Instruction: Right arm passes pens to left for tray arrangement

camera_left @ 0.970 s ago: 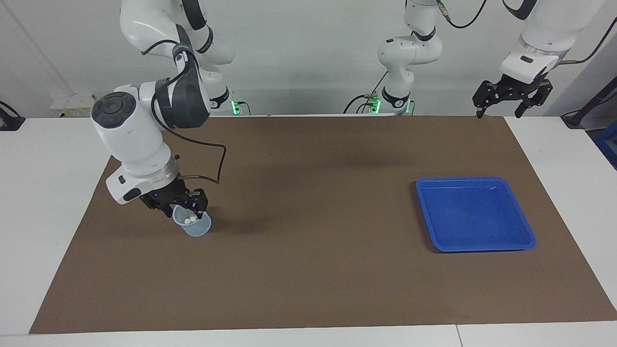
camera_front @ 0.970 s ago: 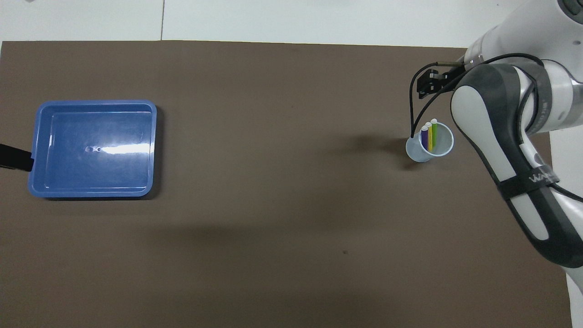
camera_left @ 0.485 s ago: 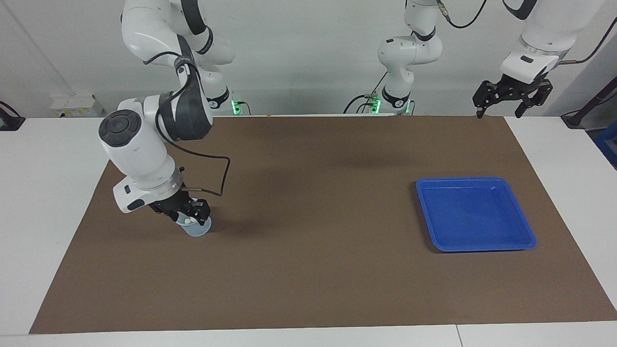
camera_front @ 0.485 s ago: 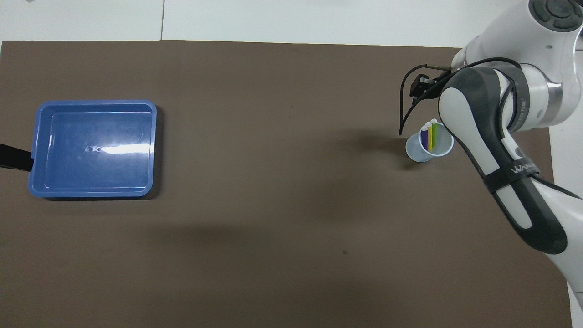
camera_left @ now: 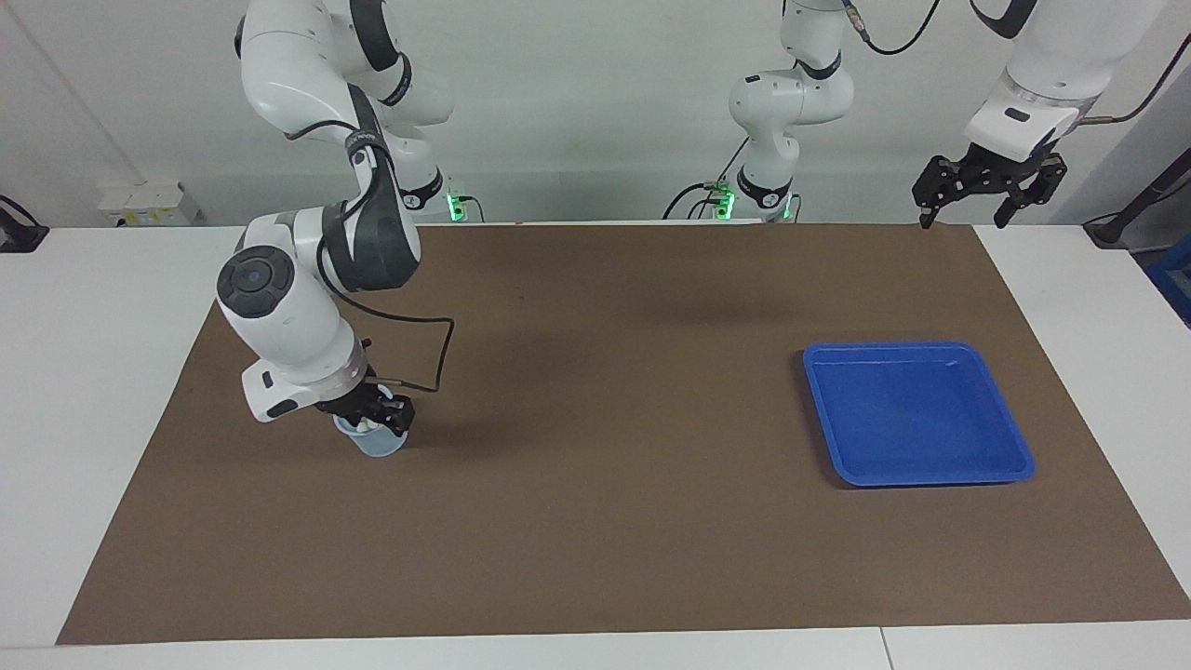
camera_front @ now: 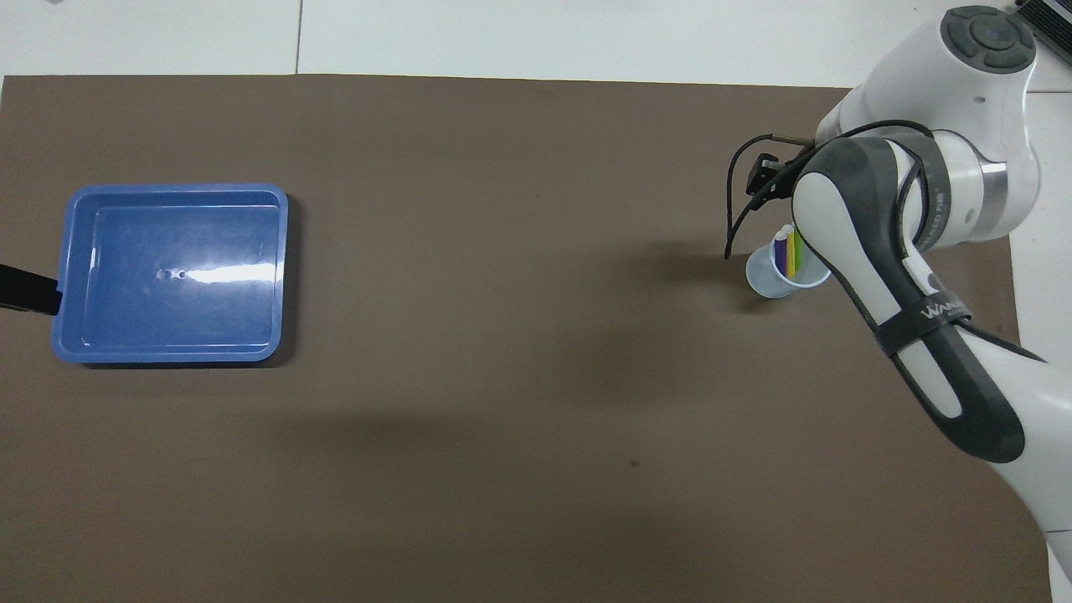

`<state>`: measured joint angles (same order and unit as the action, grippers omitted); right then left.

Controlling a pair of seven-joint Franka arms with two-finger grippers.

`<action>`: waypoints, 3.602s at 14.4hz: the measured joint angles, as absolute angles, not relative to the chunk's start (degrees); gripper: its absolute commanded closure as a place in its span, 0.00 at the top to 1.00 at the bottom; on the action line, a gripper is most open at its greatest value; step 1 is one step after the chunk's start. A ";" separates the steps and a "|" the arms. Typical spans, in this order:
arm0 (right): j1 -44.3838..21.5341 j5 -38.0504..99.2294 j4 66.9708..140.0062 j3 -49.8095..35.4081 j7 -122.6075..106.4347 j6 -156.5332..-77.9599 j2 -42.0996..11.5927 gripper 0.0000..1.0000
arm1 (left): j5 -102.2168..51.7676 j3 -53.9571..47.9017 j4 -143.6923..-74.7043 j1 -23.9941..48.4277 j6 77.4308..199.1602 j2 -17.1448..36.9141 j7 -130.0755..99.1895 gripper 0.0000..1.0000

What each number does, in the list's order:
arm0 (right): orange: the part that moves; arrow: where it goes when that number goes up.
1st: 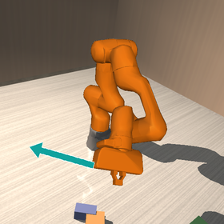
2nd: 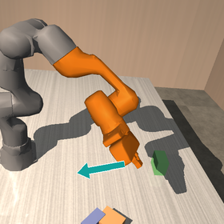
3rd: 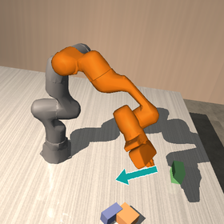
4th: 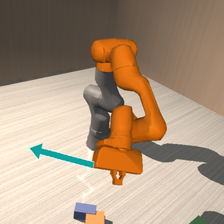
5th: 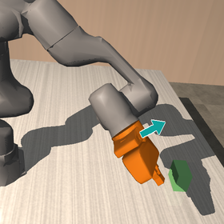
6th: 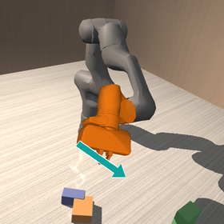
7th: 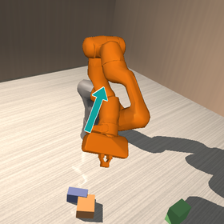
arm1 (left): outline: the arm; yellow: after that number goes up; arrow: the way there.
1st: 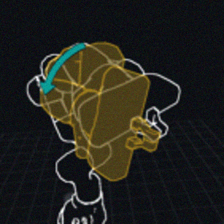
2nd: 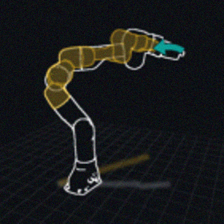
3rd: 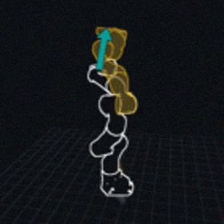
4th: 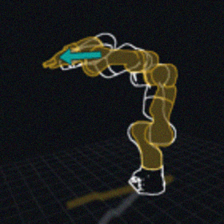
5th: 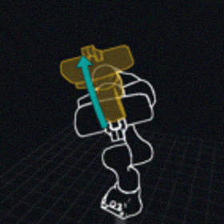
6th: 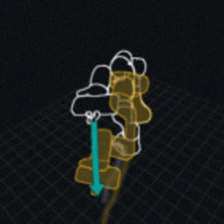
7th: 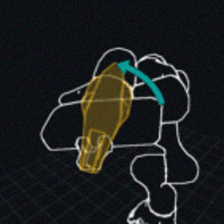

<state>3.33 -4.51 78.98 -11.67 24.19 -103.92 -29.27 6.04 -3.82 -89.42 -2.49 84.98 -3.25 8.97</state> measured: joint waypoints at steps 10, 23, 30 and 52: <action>2.45 -8.43 80.21 -11.62 25.49 -102.02 -29.28 0.67 | 6.04 -3.59 -89.40 -2.50 85.20 -3.45 9.02 1.00; 3.22 -8.67 81.61 -11.35 26.18 -101.58 -29.28 0.58 | 6.04 -3.17 -89.43 -2.57 83.80 -3.79 9.03 1.00; 3.16 -8.67 82.15 -11.41 27.96 -101.60 -29.34 0.55 | 6.04 -2.89 -89.76 -3.02 83.01 -3.88 9.02 0.99; 3.40 -9.43 81.68 -11.30 28.61 -101.75 -29.56 0.10 | 3.78 -3.16 -93.83 -3.14 82.81 -6.04 1.18 0.99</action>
